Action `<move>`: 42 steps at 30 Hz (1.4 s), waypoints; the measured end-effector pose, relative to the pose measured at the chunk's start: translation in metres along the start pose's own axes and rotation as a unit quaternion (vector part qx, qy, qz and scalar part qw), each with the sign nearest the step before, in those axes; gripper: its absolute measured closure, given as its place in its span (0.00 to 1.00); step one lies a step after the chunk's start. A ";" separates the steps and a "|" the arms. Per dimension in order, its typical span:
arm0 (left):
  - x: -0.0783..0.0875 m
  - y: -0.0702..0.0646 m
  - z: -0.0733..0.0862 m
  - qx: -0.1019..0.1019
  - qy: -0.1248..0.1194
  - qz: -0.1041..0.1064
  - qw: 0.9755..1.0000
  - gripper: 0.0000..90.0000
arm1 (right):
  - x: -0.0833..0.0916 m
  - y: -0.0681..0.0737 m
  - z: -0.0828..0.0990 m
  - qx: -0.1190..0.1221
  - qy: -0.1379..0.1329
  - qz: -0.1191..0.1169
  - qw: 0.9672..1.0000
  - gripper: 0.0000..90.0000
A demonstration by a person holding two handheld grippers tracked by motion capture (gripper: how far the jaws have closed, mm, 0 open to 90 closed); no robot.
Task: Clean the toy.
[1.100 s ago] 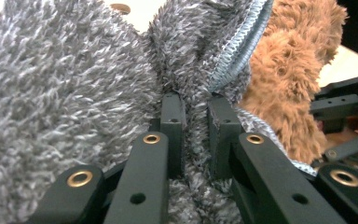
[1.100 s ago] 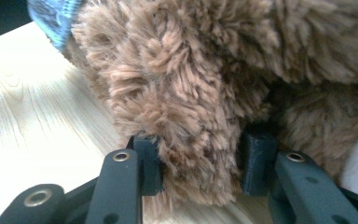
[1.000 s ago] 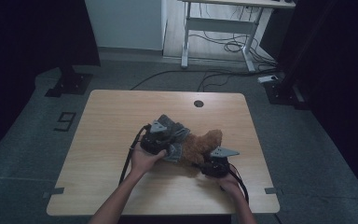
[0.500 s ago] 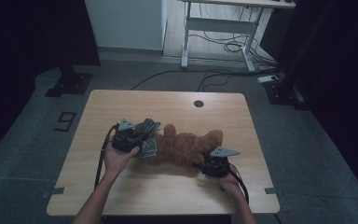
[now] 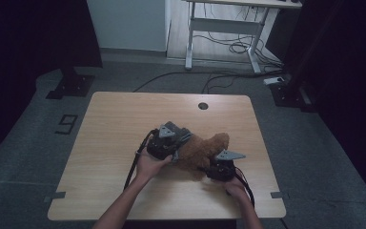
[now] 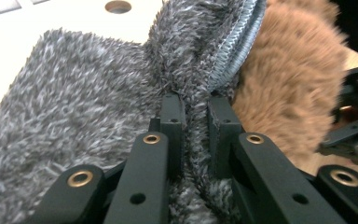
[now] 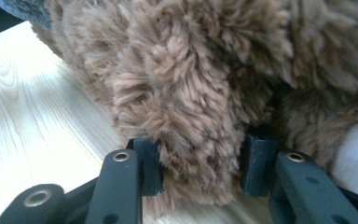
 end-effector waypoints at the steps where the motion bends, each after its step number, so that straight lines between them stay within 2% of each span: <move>1: 0.001 0.004 0.003 0.004 0.001 0.000 1.000 0.88 | 0.000 0.001 0.000 0.002 -0.001 0.001 1.000 0.65; 3: 0.006 0.010 0.009 0.012 -0.003 0.006 1.000 0.88 | -0.001 0.002 -0.001 0.004 -0.002 0.001 1.000 0.65; 5: 0.013 0.015 0.012 0.008 -0.009 0.004 1.000 0.88 | -0.001 0.002 0.000 0.005 -0.001 0.001 1.000 0.65; 10: 0.034 0.034 0.017 0.012 -0.023 -0.022 0.999 0.88 | -0.001 0.003 0.000 0.004 0.000 0.002 1.000 0.65; 12: 0.042 0.047 0.022 0.028 -0.031 -0.034 0.999 0.88 | -0.001 0.002 0.000 0.004 0.000 0.001 1.000 0.65; 15: 0.048 0.064 0.034 0.054 -0.033 -0.038 0.997 0.88 | -0.001 0.003 0.000 0.006 0.001 0.002 1.000 0.65; 22: 0.053 0.081 0.062 0.080 -0.025 -0.041 0.996 0.87 | -0.001 0.004 0.001 0.016 0.008 0.005 1.000 0.65; 24: 0.051 0.085 0.072 0.084 -0.012 -0.046 0.995 0.87 | -0.001 0.004 0.002 0.017 0.009 0.006 1.000 0.65; 27: 0.046 0.090 0.085 0.103 -0.005 -0.032 0.994 0.87 | 0.000 0.004 0.002 0.015 0.013 0.003 1.000 0.66; 32: 0.036 0.087 0.095 0.117 0.000 -0.016 0.993 0.88 | 0.000 0.005 0.004 0.019 0.022 0.002 1.000 0.66; 36: 0.031 0.087 0.092 0.122 -0.011 -0.012 0.992 0.87 | -0.002 0.006 0.003 0.026 0.025 0.011 0.999 0.66; 38: 0.026 0.090 0.088 0.125 -0.016 -0.015 0.992 0.88 | -0.006 0.007 0.002 0.038 0.027 0.022 0.999 0.66; 42: 0.015 0.103 0.076 0.137 -0.021 -0.022 0.990 0.88 | -0.014 0.001 -0.005 0.043 0.025 0.038 0.998 0.66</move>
Point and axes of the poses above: each handheld gripper's, and its own axes: x roughly backward along the jaws, z roughly out of its underside, y roughly to its left, the point moved 6 cm from there along -x, roughly forward along the jaws, and after that the axes turned 1 degree about z, right-handed, at the moved point
